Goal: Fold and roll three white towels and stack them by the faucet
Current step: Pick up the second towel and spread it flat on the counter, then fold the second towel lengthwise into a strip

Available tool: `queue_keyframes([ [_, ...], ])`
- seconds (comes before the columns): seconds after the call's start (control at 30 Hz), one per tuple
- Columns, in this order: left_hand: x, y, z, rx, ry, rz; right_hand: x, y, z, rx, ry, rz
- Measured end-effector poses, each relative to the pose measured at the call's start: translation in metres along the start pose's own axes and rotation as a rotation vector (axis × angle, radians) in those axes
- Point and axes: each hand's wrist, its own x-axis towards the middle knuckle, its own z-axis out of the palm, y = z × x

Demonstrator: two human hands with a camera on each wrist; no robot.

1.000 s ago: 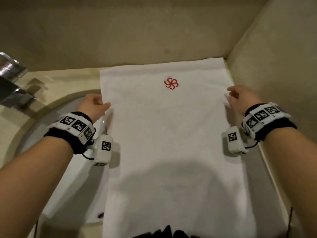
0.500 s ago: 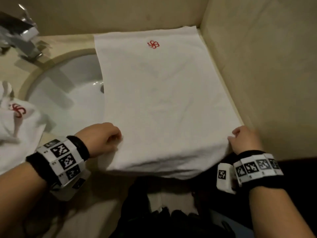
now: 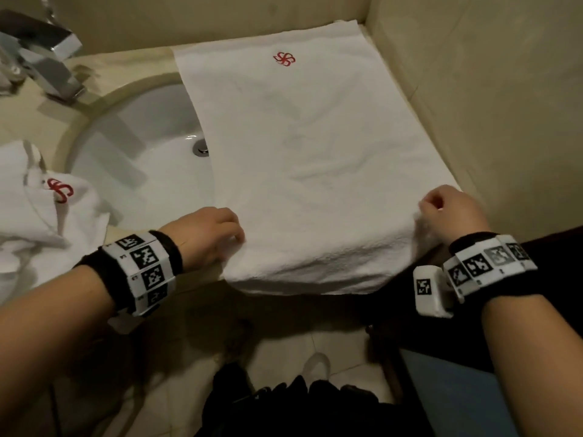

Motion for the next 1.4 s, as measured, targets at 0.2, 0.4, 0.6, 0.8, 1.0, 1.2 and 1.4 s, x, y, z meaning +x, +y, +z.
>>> queue_keyframes([
  [0.2, 0.029, -0.016, -0.01, 0.011, -0.125, 0.112, -0.086, -0.121, 0.047, 0.377, -0.436, -0.194],
  [0.4, 0.057, -0.016, -0.036, -0.12, -0.069, 0.115, -0.112, -0.175, 0.103, 0.252, -0.443, -0.185],
  [0.6, 0.074, -0.015, -0.048, 0.008, -0.158, 0.259, -0.107, -0.181, 0.123, -0.095, -0.089, -0.157],
  [0.8, 0.08, -0.024, -0.047, 0.047, -0.131, 0.305, -0.116, -0.153, 0.115, -0.298, -0.098, -0.108],
  [1.0, 0.089, -0.032, -0.05, 0.053, -0.113, 0.323, -0.122, -0.12, 0.082, -0.004, -0.024, 0.164],
  [1.2, 0.089, -0.042, -0.053, -0.125, -0.152, 0.277, -0.144, -0.078, 0.035, 0.299, 0.089, 0.183],
  [1.4, 0.088, -0.037, -0.057, -0.1, -0.129, 0.308, -0.151, -0.078, 0.035, 0.272, 0.072, 0.134],
])
